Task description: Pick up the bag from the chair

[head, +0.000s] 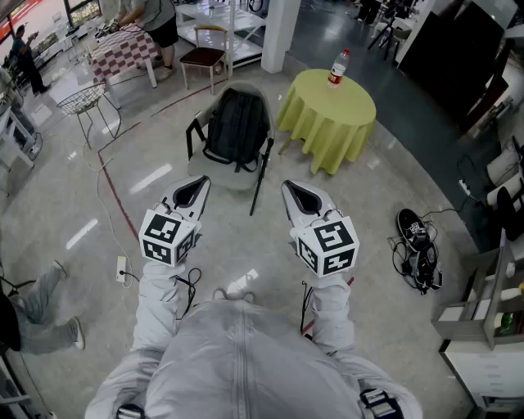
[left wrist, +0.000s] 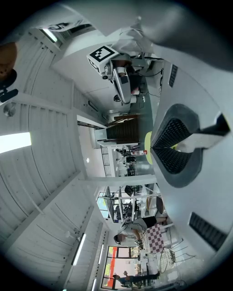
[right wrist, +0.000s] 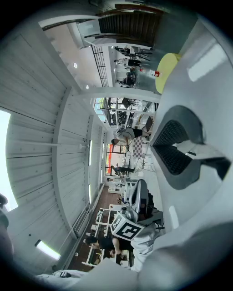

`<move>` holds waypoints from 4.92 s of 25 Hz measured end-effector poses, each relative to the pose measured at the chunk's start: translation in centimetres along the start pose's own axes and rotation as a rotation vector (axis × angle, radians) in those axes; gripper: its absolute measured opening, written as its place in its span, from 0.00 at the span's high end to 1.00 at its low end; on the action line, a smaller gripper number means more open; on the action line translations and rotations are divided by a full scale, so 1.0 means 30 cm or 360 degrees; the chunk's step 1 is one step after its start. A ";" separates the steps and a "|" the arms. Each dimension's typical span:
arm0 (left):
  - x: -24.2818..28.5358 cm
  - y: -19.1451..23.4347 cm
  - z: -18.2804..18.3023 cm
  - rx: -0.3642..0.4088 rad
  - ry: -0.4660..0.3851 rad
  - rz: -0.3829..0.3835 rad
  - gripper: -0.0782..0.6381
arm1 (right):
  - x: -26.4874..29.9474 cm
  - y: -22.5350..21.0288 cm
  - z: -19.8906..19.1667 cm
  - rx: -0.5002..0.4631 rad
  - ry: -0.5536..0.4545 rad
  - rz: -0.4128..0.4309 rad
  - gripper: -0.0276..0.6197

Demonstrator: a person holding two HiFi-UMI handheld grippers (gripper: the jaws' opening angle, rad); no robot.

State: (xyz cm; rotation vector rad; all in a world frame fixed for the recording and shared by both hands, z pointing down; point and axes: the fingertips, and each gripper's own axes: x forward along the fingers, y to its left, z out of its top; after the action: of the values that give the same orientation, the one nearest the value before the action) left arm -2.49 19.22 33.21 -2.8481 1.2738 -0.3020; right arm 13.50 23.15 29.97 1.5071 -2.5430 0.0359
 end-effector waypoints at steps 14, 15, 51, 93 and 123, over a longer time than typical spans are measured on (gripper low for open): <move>0.014 -0.033 -0.037 -0.0037 0.0052 -0.0001 0.88 | 0.026 -0.031 -0.043 0.0106 0.0031 0.0029 0.94; 0.021 -0.030 -0.038 -0.0039 0.0053 -0.0005 0.88 | 0.034 -0.034 -0.045 0.0112 0.0033 0.0037 0.94; 0.840 0.928 -0.197 -0.0164 0.0181 -0.0113 0.88 | 1.164 -0.482 -0.063 0.0165 0.0242 -0.0139 0.94; 1.737 1.276 -1.248 -0.0633 0.1162 -0.0156 0.61 | 1.990 -1.156 -1.006 0.0443 0.1183 0.0014 0.66; 1.696 1.159 -1.386 -0.0691 0.1184 -0.0274 0.83 | 1.940 -1.029 -1.133 0.0681 0.1174 0.0034 0.89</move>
State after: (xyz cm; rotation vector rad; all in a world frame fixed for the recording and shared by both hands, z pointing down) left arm -2.41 -38.69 79.82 -3.3600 1.2818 -1.3463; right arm 18.17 -38.38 71.04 1.2517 -2.0043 0.9930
